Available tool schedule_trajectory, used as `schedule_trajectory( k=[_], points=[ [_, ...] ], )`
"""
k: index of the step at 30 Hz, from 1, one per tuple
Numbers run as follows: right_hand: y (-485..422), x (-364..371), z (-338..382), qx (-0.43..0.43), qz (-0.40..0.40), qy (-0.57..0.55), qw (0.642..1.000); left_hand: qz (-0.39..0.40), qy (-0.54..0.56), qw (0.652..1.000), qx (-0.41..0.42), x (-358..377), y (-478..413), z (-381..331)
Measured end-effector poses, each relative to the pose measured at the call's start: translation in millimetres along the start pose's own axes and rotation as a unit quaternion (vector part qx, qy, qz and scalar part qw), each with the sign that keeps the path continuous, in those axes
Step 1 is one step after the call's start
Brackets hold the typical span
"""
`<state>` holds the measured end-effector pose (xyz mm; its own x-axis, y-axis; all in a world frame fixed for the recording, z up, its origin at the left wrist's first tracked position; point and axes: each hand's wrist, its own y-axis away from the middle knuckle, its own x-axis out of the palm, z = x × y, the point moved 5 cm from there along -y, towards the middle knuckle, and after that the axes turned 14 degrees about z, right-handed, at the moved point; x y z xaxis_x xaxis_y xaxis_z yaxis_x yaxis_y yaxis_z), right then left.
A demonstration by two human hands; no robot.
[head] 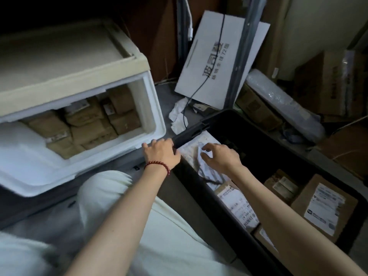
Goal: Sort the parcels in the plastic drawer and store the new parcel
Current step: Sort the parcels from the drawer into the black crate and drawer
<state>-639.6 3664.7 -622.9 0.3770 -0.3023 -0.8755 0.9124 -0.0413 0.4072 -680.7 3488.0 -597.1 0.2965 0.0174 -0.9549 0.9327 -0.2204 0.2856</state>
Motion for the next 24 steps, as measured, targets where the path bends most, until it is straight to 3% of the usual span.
schedule_trajectory(
  k=[7,17,21,24],
  points=[
    [-5,-32,118,-0.098,-0.07,-0.037,0.992,-0.094,0.064,0.986,-0.119,-67,48,118],
    [4,-33,261,-0.218,-0.019,-0.037,0.975,-0.112,0.036,0.969,-0.218,-68,125,225],
    [12,-17,301,-0.241,0.013,-0.039,0.97,-0.106,0.045,0.961,-0.251,-62,142,250],
    [7,-3,313,-0.238,0.023,-0.043,0.97,-0.093,-0.008,0.958,-0.27,-58,148,261]
  ],
)
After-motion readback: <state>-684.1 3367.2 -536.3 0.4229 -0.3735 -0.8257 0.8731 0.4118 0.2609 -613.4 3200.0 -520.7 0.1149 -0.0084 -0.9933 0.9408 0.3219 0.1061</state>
